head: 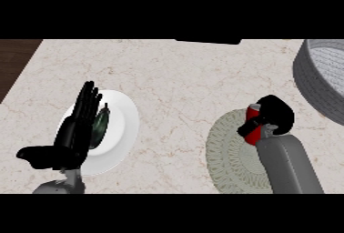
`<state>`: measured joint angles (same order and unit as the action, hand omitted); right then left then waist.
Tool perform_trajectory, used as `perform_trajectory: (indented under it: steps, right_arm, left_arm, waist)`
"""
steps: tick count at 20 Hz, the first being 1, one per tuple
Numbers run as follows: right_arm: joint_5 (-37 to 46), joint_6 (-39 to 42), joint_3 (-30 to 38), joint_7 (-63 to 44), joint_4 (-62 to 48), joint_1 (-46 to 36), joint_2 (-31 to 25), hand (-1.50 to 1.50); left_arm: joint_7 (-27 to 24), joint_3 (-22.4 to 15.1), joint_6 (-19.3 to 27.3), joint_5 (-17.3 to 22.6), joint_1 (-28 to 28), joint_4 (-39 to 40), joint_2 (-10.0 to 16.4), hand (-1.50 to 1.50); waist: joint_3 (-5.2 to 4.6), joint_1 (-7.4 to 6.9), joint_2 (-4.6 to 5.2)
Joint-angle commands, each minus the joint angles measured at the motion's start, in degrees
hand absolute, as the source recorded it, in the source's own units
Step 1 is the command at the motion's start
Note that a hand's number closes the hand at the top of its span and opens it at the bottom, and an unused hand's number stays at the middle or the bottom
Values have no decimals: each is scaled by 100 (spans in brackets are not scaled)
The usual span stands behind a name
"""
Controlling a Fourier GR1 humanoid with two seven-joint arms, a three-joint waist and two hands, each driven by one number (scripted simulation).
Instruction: Pick the can from the placemat and place it in the basket
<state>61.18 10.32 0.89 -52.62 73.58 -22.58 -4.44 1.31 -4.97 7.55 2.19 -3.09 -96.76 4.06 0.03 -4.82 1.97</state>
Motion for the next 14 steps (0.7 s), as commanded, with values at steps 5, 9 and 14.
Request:
perform_trajectory:
  steps: [5, 9, 14]
  right_arm:
    - [488, -1145, 720, -133, -2043, -1610, -502, 150]
    - [626, -2294, 854, 111, -2504, -2087, -404, 150]
    - [648, -3608, 1113, 340, -2768, -2745, -348, 150]
  left_arm:
    - [6, -126, -86, -44, -261, 31, -16, 0]
    - [-10, -70, -77, -5, -325, 171, -48, 0]
    - [108, 5, -109, 69, -202, 58, 24, 0]
  waist:
    - [25, -324, 123]
    - [24, -241, 104]
    - [18, -186, 13]
